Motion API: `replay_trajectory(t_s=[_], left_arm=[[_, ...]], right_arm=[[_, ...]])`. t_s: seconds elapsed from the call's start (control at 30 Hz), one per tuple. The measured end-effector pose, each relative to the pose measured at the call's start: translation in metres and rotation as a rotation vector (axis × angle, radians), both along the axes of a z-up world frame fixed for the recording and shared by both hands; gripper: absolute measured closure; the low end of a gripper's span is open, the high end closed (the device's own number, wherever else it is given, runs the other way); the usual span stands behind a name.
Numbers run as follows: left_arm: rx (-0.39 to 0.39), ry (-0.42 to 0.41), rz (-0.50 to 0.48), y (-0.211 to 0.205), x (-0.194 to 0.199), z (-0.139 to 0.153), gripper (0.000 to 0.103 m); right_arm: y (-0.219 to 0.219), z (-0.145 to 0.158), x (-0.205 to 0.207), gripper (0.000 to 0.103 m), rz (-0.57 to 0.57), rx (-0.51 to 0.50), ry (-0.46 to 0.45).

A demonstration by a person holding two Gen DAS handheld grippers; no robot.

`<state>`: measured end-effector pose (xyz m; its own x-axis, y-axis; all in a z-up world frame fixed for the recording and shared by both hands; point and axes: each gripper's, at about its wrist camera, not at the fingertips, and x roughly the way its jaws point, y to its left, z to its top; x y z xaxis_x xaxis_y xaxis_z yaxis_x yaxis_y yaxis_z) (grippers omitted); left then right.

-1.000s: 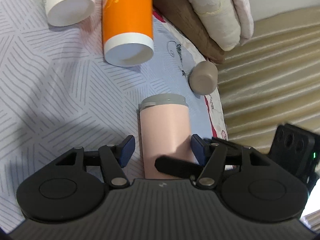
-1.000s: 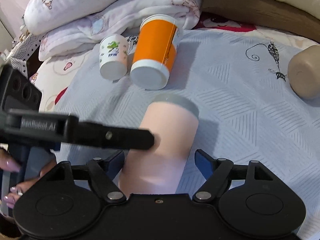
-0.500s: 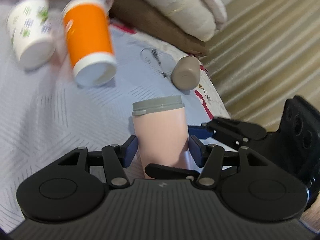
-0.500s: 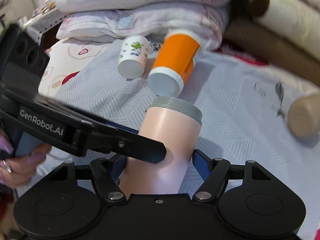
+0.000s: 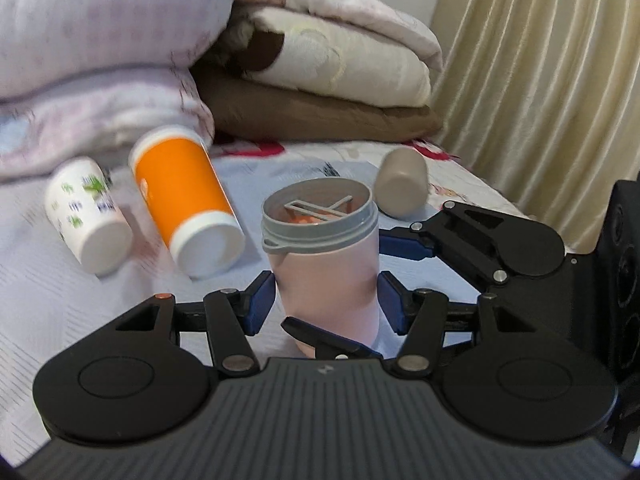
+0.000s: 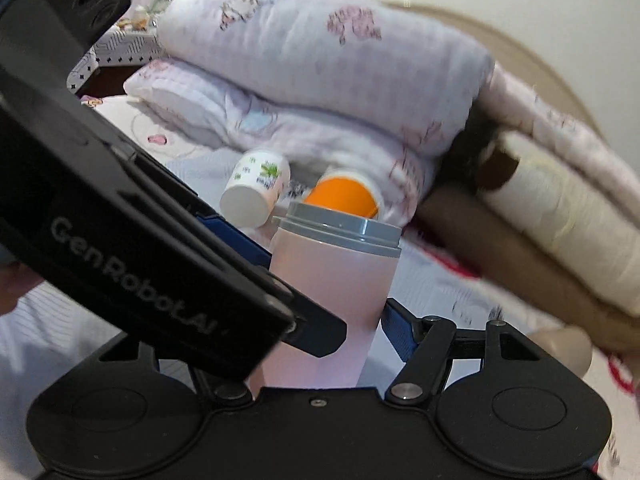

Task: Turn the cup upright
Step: 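Lower the upright pink bottle onto the cloth with the right gripper, then open the right gripper and pull it back from the bottle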

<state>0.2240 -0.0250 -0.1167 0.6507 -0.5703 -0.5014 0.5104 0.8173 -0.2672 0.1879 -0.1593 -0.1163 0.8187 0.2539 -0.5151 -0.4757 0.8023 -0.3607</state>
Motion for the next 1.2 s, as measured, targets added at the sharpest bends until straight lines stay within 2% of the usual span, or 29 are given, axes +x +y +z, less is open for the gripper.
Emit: replay_trajectory(t_s=[0.2, 0.33, 0.43, 0.7, 0.83, 0.9, 1.13, 1.2], left_arm=[[0.060, -0.107, 0.057, -0.011, 0.001, 0.001, 0.049], [0.076, -0.138, 0.034, -0.019, -0.003, -0.003, 0.049], [0.062, -0.117, 0.035, -0.019, -0.003, -0.002, 0.049], [0.014, -0.078, 0.055, -0.017, 0.009, -0.003, 0.048], [0.018, -0.074, 0.043, -0.017, 0.009, -0.002, 0.046], [0.002, -0.063, 0.042, -0.014, 0.010, -0.002, 0.045], [-0.007, -0.030, 0.052, -0.008, 0.014, -0.004, 0.040], [-0.016, -0.022, 0.053, -0.006, 0.015, -0.004, 0.039]], right_arm=[[-0.004, -0.009, 0.010, 0.030, 0.071, 0.005, -0.135], [-0.012, -0.014, 0.022, 0.030, 0.019, 0.072, -0.096], [-0.013, -0.013, 0.019, 0.030, 0.015, 0.072, -0.103], [-0.015, -0.010, 0.022, 0.030, 0.002, 0.112, -0.049], [-0.017, -0.008, 0.023, 0.030, -0.014, 0.126, -0.024], [-0.015, -0.008, 0.020, 0.023, -0.007, 0.122, -0.017], [-0.010, -0.007, 0.019, 0.021, -0.015, 0.117, -0.009], [-0.010, -0.007, 0.020, 0.016, -0.007, 0.105, 0.000]])
